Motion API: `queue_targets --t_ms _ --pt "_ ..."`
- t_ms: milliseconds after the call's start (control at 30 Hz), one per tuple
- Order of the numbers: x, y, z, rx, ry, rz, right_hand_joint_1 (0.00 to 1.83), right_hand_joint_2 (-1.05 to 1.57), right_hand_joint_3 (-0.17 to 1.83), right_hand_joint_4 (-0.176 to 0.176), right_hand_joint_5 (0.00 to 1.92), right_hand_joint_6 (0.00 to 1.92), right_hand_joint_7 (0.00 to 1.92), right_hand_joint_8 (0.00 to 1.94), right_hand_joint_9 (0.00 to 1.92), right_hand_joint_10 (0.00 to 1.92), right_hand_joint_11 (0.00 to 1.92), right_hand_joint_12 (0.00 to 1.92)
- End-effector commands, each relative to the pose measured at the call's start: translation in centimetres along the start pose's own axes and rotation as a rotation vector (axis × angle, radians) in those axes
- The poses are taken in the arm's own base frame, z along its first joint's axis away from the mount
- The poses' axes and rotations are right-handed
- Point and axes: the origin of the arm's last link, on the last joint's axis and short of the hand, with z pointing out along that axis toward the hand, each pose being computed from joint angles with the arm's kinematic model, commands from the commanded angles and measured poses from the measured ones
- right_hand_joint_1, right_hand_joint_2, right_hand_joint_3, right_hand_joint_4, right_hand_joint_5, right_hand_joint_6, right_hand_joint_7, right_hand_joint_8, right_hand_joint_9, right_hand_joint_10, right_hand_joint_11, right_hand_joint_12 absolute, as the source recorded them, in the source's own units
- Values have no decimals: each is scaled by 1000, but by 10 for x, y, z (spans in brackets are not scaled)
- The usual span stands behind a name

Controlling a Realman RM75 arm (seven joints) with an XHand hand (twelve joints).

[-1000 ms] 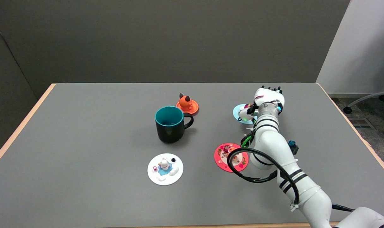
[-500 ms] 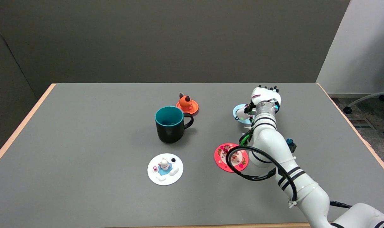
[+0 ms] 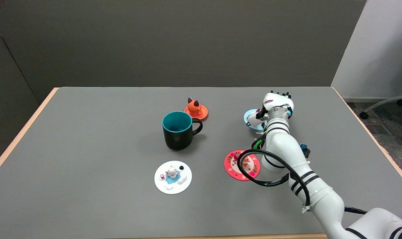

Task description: Pick up the cup lid with blue sky.

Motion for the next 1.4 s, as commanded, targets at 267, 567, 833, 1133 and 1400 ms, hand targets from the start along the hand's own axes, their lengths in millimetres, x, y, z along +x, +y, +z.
queue_targets --t_ms 267,567,833,1133,1400 --pt "-3 11 11 -22 -19 45 821 742 709 -69 794 295 801 397 468 526 192 164" --pt "-3 13 9 -25 -13 57 975 1113 215 76 788 1288 744 715 435 767 222 178" --pt "-2 15 7 -29 -10 60 959 1124 214 94 770 1314 735 815 430 861 243 186" --pt "5 16 4 -18 9 75 1167 1164 141 -31 753 1202 787 1440 432 964 262 187" --pt "21 8 -12 50 29 156 1175 1185 78 -39 758 1175 811 1403 462 945 230 321"
